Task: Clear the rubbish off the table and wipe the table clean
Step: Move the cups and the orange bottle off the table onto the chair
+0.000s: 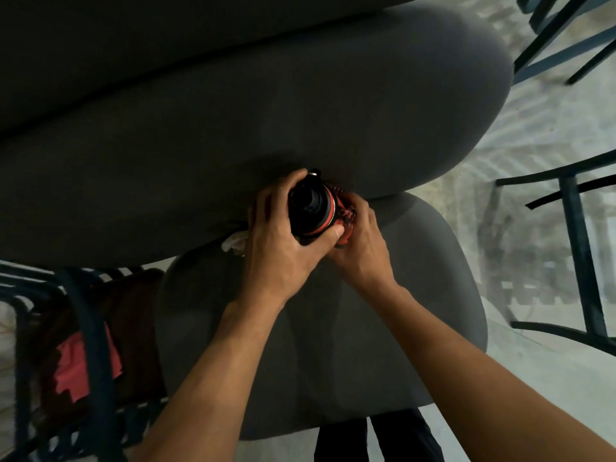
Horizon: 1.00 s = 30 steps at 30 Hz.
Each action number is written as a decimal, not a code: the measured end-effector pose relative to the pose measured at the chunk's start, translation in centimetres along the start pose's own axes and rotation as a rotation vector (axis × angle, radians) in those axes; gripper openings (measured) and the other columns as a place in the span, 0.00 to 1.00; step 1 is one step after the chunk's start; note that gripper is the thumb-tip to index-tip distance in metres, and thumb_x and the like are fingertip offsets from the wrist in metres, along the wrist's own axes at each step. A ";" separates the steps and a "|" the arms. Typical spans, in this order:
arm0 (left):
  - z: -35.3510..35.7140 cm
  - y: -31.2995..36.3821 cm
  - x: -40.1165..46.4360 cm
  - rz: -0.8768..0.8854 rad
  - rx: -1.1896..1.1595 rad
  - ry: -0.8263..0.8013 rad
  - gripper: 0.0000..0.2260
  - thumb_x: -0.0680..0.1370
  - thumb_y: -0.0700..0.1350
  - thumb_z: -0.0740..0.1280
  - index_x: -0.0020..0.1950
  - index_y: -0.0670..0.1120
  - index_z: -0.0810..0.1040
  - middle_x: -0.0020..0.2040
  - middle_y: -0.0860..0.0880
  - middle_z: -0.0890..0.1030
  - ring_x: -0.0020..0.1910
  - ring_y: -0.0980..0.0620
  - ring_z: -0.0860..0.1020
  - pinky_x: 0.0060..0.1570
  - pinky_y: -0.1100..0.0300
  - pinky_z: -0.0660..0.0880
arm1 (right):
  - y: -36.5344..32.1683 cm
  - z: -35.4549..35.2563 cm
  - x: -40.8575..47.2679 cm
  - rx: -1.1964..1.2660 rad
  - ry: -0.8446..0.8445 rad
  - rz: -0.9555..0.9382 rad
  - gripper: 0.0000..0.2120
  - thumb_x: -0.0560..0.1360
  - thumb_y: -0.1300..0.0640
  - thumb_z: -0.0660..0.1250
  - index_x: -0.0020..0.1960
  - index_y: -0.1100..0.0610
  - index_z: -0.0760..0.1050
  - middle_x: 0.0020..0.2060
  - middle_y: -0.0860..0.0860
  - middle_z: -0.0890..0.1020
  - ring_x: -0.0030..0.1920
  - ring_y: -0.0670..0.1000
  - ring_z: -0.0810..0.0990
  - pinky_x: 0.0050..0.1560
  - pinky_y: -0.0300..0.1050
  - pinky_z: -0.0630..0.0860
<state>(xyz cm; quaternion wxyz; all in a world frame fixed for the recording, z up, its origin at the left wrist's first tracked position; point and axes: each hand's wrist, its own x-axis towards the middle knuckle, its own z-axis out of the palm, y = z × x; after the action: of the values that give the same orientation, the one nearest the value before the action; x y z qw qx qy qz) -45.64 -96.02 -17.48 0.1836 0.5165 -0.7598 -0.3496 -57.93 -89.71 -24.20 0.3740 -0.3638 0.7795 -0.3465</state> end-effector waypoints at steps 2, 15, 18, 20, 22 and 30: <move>-0.1 -0.1 -0.2 -0.003 -0.031 -0.011 0.42 0.68 0.57 0.79 0.77 0.59 0.62 0.72 0.57 0.65 0.75 0.53 0.65 0.69 0.46 0.72 | 0.0 0.1 -0.2 0.005 -0.001 0.007 0.44 0.63 0.33 0.69 0.74 0.43 0.57 0.67 0.46 0.70 0.62 0.49 0.75 0.51 0.52 0.77; -3.1 -2.0 -4.1 -0.060 -0.163 0.000 0.47 0.69 0.56 0.80 0.81 0.59 0.56 0.76 0.62 0.60 0.77 0.57 0.63 0.73 0.49 0.69 | 0.7 -0.4 -1.2 -0.065 -0.016 -0.036 0.59 0.63 0.44 0.80 0.80 0.47 0.44 0.75 0.53 0.65 0.72 0.52 0.66 0.61 0.43 0.66; -4.3 -2.4 -5.4 -0.119 -0.127 -0.005 0.48 0.69 0.57 0.79 0.80 0.62 0.53 0.76 0.63 0.59 0.77 0.59 0.61 0.74 0.50 0.67 | 1.0 -1.3 -1.8 -0.098 -0.013 -0.055 0.60 0.63 0.50 0.82 0.80 0.47 0.44 0.75 0.53 0.63 0.74 0.52 0.65 0.66 0.44 0.67; -4.9 -2.8 -6.2 -0.160 -0.120 -0.016 0.48 0.69 0.58 0.79 0.80 0.64 0.51 0.78 0.62 0.58 0.78 0.57 0.59 0.75 0.47 0.66 | 1.1 -2.1 -2.6 -0.106 -0.022 -0.034 0.60 0.63 0.52 0.82 0.80 0.44 0.44 0.75 0.54 0.62 0.74 0.52 0.65 0.68 0.45 0.67; -5.6 -2.8 -7.1 -0.208 -0.103 -0.041 0.49 0.69 0.60 0.78 0.80 0.66 0.49 0.80 0.61 0.55 0.79 0.57 0.56 0.75 0.46 0.64 | 0.9 -2.8 -3.7 -0.125 -0.032 -0.019 0.59 0.64 0.52 0.82 0.80 0.44 0.44 0.75 0.54 0.62 0.73 0.52 0.65 0.69 0.48 0.69; -8.6 -1.0 -12.6 -0.314 -0.090 -0.077 0.46 0.72 0.62 0.74 0.80 0.65 0.47 0.82 0.61 0.48 0.82 0.54 0.46 0.77 0.44 0.60 | -3.0 -4.8 -11.1 -0.203 -0.148 0.104 0.49 0.71 0.50 0.76 0.80 0.47 0.47 0.74 0.56 0.62 0.72 0.55 0.66 0.66 0.51 0.71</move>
<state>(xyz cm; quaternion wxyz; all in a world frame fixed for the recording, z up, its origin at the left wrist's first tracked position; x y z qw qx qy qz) -34.48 -87.70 -11.29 0.1206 0.6064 -0.6598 -0.4271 -56.00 -80.74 -15.80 0.4093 -0.3835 0.7986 -0.2184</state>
